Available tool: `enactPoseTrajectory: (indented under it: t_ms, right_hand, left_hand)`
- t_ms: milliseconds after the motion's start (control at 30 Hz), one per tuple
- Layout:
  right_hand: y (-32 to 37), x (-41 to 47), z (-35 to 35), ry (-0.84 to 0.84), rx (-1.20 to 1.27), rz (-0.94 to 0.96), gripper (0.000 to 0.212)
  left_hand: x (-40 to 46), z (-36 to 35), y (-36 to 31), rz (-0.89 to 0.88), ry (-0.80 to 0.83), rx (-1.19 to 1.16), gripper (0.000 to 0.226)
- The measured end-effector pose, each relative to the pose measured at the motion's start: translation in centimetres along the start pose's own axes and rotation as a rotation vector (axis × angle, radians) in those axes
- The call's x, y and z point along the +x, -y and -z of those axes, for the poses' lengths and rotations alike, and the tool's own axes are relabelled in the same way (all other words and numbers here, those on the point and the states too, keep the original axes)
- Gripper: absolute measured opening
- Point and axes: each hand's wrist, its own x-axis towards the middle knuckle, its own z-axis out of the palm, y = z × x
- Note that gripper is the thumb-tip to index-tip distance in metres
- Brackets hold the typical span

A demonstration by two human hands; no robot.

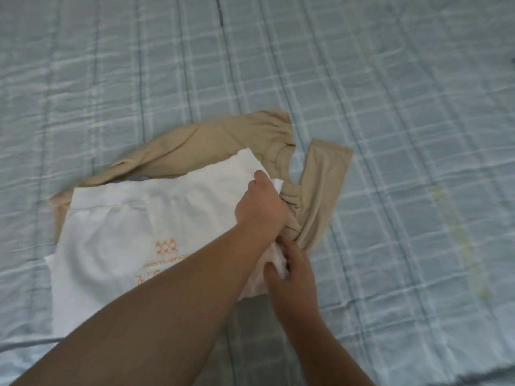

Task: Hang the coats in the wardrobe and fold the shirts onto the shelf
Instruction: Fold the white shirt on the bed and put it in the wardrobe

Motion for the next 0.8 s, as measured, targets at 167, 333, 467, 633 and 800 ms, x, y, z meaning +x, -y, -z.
enactPoseTrajectory:
  t_ms: [167, 333, 467, 633, 800]
  right_hand:
    - [3.4, -2.7, -3.1, 0.046, -0.099, 0.204, 0.062]
    - [7.6, -6.6, -9.3, 0.233, -0.188, 0.315, 0.071]
    - [10.3, -9.8, -14.6, 0.365, -0.253, 0.382, 0.077]
    - [11.5, -13.0, -20.9, 0.486, -0.347, 0.461, 0.081]
    - [10.5, -14.8, -25.9, 0.53, -0.489, 0.505, 0.081]
  left_hand:
    - [0.9, 6.8, 5.4, 0.164, 0.02, -0.461, 0.036]
    - [-0.5, 14.5, 14.5, 0.248, 0.049, -0.84, 0.03]
    - [-2.3, 19.1, 22.1, 0.286, 0.023, -1.036, 0.038]
    - [-3.5, 22.1, 29.9, 0.246, 0.043, -1.109, 0.064]
    - [-3.4, 22.8, 35.9, 0.259, 0.109, -1.064, 0.082]
